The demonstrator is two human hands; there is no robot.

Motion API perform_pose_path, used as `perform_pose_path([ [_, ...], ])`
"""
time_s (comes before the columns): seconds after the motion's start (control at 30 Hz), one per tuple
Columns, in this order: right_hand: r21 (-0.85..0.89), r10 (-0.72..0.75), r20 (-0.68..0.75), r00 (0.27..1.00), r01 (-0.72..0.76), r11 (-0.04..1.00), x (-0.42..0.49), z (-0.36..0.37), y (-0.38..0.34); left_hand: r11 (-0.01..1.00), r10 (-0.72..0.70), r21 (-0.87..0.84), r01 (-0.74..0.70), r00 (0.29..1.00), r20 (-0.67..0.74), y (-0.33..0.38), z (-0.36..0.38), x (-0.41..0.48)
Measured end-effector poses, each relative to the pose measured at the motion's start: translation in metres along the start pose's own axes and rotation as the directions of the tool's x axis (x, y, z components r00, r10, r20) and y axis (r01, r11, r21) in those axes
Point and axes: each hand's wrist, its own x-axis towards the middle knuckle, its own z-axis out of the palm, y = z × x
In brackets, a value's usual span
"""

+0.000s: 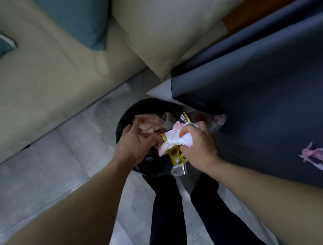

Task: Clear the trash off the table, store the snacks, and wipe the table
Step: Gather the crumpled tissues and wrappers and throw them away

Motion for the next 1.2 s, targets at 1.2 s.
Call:
perform_pose_path([
  [1.2, -0.835, -0.268, 0.454, 0.850, 0.510, 0.205, -0.133, -0.222, -0.086, 0.861, 0.141, 0.509, -0.015, 0.967, -0.210, 0.130, -0.106, -0.218],
])
